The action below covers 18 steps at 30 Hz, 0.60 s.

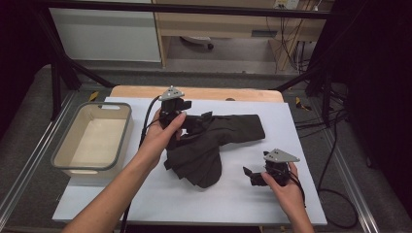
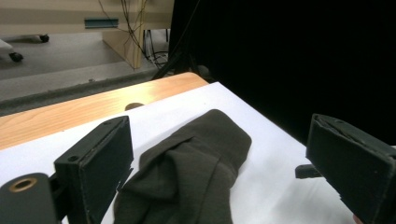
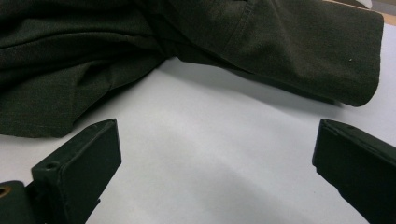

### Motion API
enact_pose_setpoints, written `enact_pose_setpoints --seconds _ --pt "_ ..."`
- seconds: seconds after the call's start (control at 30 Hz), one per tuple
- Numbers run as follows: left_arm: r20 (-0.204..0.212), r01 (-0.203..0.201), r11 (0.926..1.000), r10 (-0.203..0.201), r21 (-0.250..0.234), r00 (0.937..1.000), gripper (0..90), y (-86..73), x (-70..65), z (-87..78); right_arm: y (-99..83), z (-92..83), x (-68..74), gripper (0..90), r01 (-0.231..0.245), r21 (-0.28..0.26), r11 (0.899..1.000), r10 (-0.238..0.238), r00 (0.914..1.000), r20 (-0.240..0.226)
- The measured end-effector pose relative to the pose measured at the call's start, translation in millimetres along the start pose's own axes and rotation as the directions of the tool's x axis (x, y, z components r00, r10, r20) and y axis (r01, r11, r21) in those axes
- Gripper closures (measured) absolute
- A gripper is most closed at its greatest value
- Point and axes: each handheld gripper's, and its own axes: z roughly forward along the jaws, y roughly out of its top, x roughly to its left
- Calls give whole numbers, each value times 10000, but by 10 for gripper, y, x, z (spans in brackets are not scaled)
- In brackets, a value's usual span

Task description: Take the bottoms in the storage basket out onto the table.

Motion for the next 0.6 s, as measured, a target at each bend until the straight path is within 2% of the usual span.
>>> enact_pose_setpoints --seconds 0.47,0.6 --pt "-193 29 9996 -35 -278 9998 68 49 116 -249 2 -4 -4 20 -77 1 10000 77 10000 16" --pt "-366 -41 9995 30 -309 9993 68 41 155 -307 0 -10 -11 20 -38 -10 10000 38 10000 47"
